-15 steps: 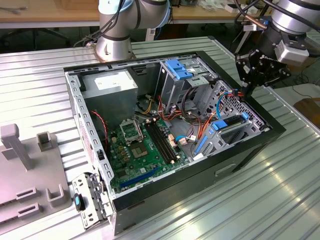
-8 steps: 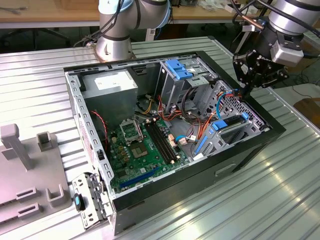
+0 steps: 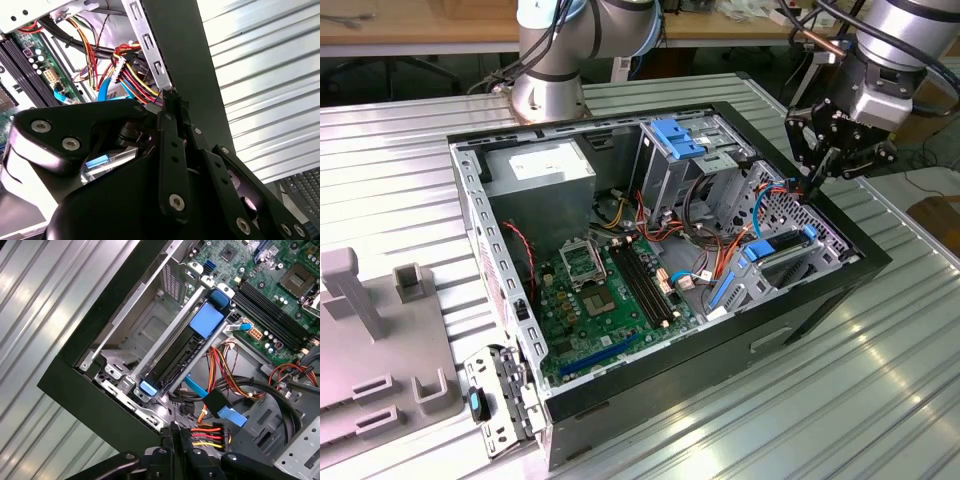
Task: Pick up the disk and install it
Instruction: 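Insert the disk into the insertion slot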
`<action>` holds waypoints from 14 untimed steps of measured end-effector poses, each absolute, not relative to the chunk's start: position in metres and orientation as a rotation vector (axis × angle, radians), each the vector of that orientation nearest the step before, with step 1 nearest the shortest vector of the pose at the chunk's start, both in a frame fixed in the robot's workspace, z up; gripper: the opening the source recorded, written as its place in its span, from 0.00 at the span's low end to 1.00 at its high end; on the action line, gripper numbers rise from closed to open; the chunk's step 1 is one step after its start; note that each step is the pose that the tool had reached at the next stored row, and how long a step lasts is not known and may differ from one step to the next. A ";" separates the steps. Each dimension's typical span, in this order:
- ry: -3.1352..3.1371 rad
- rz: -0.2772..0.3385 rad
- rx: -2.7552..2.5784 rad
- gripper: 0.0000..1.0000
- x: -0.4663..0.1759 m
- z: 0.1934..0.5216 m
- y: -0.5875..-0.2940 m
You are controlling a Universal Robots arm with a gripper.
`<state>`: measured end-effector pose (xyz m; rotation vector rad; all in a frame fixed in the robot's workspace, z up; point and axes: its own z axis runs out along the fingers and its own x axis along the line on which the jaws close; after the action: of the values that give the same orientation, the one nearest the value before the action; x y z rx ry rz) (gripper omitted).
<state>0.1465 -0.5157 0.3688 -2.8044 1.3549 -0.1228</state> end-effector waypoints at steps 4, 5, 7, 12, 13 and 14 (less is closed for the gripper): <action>1.414 -0.124 -2.777 0.17 0.147 0.369 -0.516; 1.444 -0.124 -2.762 0.17 0.147 0.369 -0.516; 1.490 -0.125 -2.739 0.17 0.147 0.368 -0.516; 1.503 -0.125 -2.732 0.17 0.138 0.368 -0.516; 1.507 -0.125 -2.730 0.17 0.137 0.368 -0.516; 1.530 -0.125 -2.718 0.17 0.137 0.368 -0.516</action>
<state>0.1375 -0.5162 0.3682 -2.7180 1.5301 -0.1249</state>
